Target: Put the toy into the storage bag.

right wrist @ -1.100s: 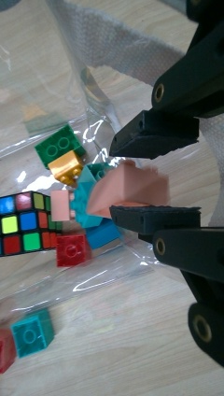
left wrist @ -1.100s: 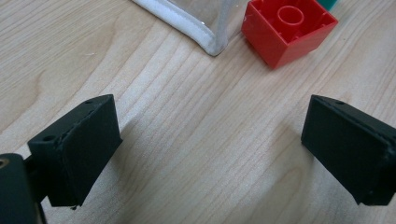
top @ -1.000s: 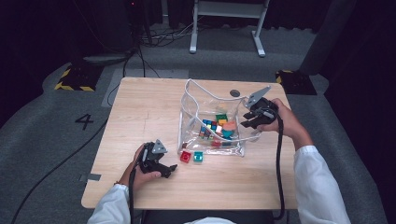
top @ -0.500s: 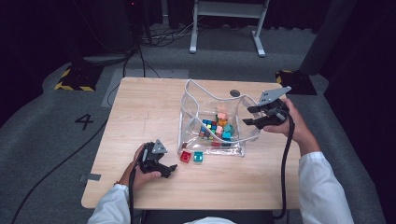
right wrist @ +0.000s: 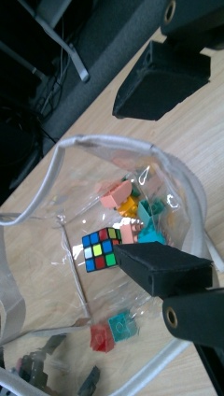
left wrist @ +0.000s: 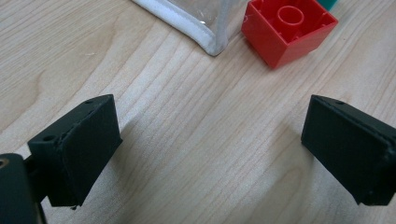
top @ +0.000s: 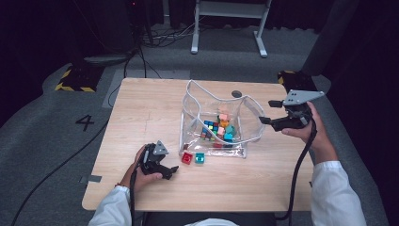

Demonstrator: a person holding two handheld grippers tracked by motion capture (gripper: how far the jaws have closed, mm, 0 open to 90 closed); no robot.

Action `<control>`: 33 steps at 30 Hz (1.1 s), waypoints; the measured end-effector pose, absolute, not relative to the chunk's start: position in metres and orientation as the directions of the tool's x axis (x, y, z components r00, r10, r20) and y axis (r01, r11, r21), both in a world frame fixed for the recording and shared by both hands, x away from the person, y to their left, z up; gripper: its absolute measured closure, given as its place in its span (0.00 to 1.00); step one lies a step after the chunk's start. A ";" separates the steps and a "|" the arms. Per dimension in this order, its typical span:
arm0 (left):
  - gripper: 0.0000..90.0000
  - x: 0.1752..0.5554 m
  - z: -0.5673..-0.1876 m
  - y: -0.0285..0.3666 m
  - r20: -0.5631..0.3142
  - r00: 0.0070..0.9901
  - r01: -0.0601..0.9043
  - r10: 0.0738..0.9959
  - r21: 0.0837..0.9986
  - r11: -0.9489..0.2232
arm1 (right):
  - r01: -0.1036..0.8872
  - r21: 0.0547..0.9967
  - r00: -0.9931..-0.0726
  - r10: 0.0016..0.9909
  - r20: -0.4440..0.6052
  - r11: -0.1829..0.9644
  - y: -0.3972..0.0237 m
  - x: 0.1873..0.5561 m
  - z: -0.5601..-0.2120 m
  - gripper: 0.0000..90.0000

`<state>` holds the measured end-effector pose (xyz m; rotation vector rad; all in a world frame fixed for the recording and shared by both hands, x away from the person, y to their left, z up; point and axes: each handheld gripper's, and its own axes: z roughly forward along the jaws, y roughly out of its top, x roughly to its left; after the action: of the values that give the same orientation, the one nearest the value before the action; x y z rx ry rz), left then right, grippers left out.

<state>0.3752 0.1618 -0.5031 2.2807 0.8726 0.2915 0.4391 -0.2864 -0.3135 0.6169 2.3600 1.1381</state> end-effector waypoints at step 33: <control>0.05 0.375 -0.503 0.162 -0.029 0.751 0.510 0.659 0.660 -0.552 | 0.249 0.828 -0.795 0.595 -0.122 0.502 -0.329 0.385 -0.407 0.30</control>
<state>0.3752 0.1618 -0.5032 2.2804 0.8731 0.2916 0.3847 -0.3287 -0.4065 0.6992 2.3566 1.2068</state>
